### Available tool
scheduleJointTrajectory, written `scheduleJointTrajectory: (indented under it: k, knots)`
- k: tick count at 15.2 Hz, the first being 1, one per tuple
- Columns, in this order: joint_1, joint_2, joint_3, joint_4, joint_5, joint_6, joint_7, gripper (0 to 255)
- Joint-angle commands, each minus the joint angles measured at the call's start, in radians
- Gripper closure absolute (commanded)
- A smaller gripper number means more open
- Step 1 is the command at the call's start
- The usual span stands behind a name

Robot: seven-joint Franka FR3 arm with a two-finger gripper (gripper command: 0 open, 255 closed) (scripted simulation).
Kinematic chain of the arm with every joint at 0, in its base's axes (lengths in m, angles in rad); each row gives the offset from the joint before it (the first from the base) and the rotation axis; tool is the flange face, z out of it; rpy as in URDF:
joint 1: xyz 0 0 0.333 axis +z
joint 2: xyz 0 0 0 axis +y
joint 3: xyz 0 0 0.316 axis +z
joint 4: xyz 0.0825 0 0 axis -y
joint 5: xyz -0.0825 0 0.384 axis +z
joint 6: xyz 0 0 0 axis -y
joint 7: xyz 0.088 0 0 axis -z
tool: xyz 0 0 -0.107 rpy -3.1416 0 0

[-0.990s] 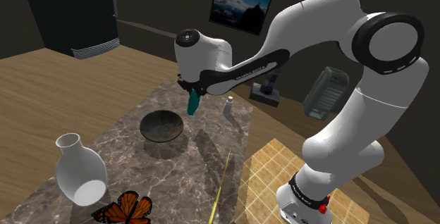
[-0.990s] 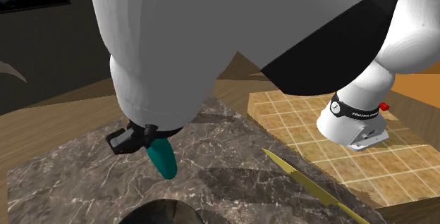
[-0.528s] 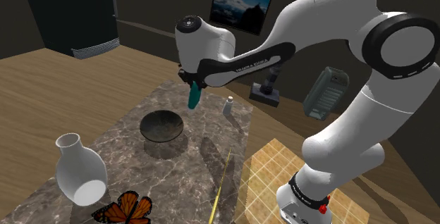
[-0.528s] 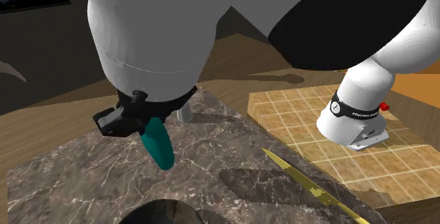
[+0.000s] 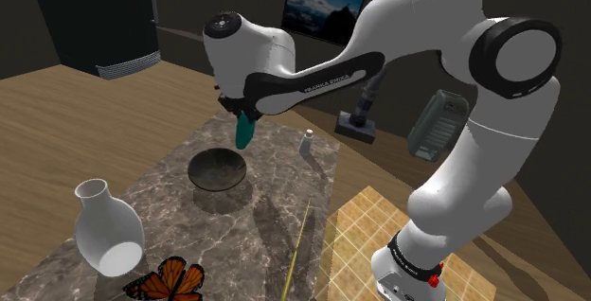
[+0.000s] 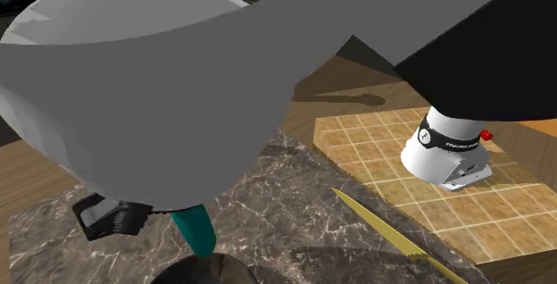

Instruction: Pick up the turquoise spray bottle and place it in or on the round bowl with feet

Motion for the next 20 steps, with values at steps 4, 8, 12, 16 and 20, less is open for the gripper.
scheduleJointTrajectory:
  k: [4,8,12,16,20]
  knots:
    - [0.185,0.166,-0.022,0.164,-0.093,-0.151,0.110,255]
    - [0.290,0.251,-0.049,0.253,-0.135,-0.212,0.155,255]
    - [0.296,0.273,-0.062,0.228,-0.158,-0.184,0.183,255]
    - [0.304,0.298,-0.078,0.207,-0.182,-0.157,0.212,255]
    - [0.311,0.318,-0.091,0.194,-0.203,-0.137,0.234,255]
